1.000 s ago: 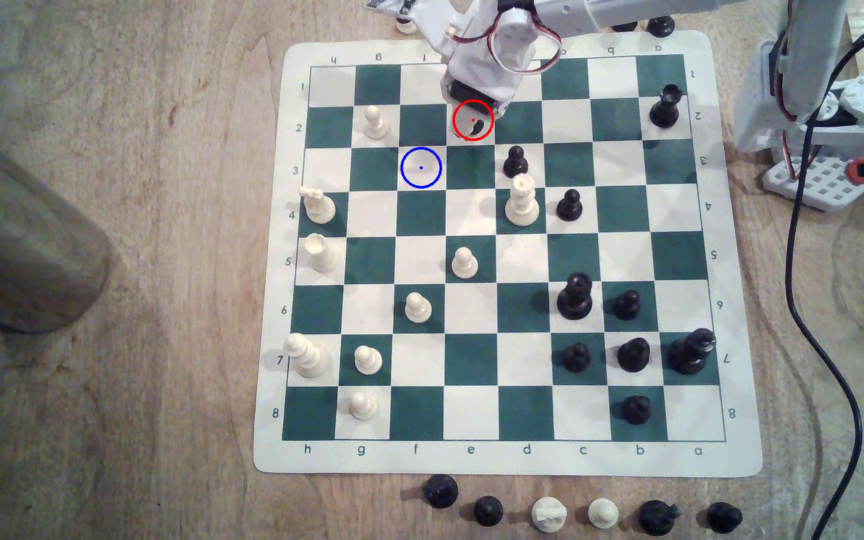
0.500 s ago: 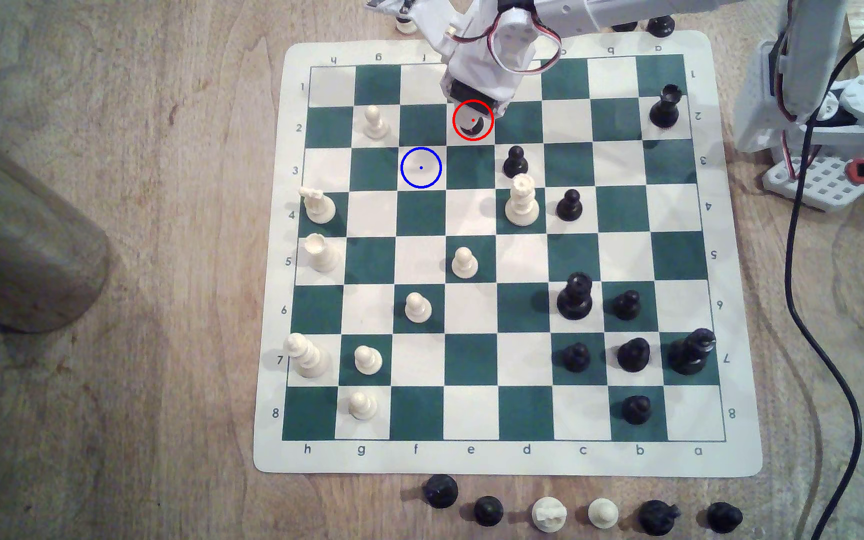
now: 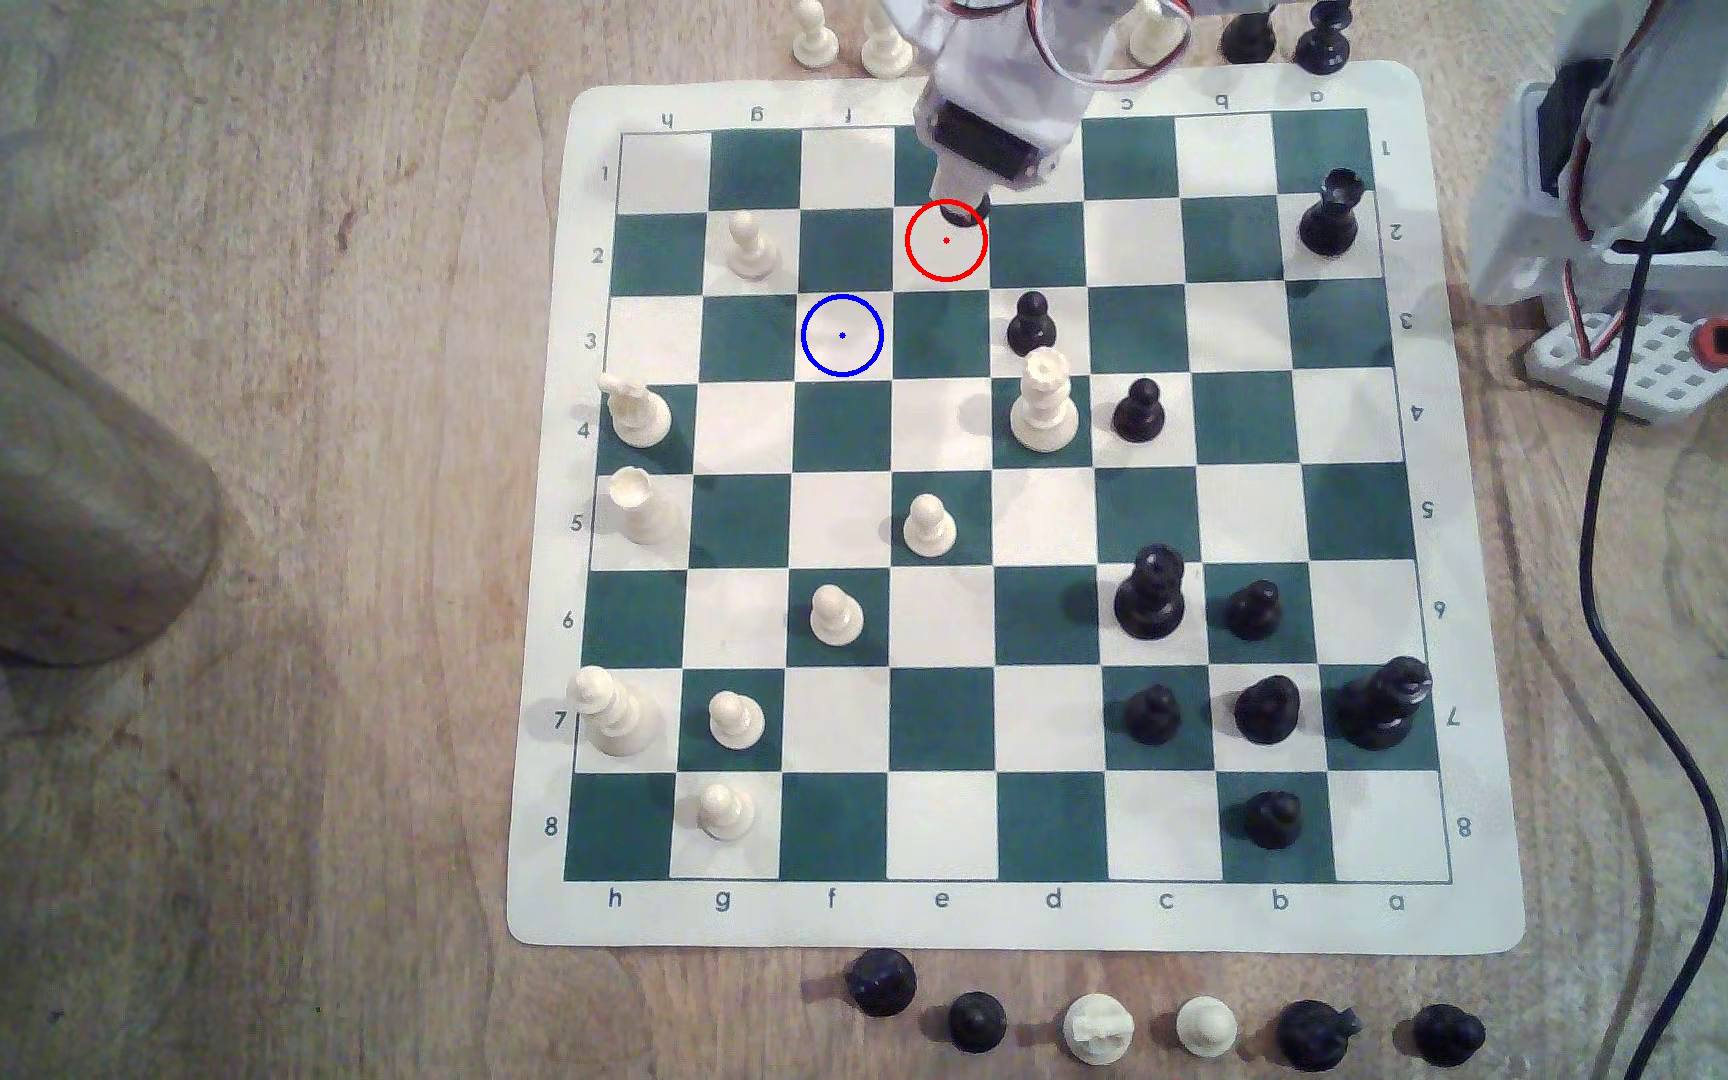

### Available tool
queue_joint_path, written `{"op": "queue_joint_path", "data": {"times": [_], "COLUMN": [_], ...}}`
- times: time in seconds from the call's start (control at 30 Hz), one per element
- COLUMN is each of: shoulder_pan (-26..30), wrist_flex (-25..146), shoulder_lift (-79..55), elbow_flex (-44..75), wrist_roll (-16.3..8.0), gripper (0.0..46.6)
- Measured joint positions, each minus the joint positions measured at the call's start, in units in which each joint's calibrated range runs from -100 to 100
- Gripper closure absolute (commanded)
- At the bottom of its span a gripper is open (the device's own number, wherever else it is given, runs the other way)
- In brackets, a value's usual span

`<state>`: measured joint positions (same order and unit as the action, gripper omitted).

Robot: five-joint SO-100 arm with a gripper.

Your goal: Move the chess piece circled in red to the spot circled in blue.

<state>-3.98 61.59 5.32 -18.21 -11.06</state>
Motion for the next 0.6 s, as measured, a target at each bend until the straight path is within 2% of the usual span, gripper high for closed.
{"op": "queue_joint_path", "data": {"times": [0.27,0.6], "shoulder_pan": [5.2,5.7], "wrist_flex": [-0.6,-0.7], "shoulder_lift": [-3.1,-20.1], "elbow_flex": [8.3,23.2], "wrist_roll": [-0.3,-0.8], "gripper": [46.4,46.4]}}
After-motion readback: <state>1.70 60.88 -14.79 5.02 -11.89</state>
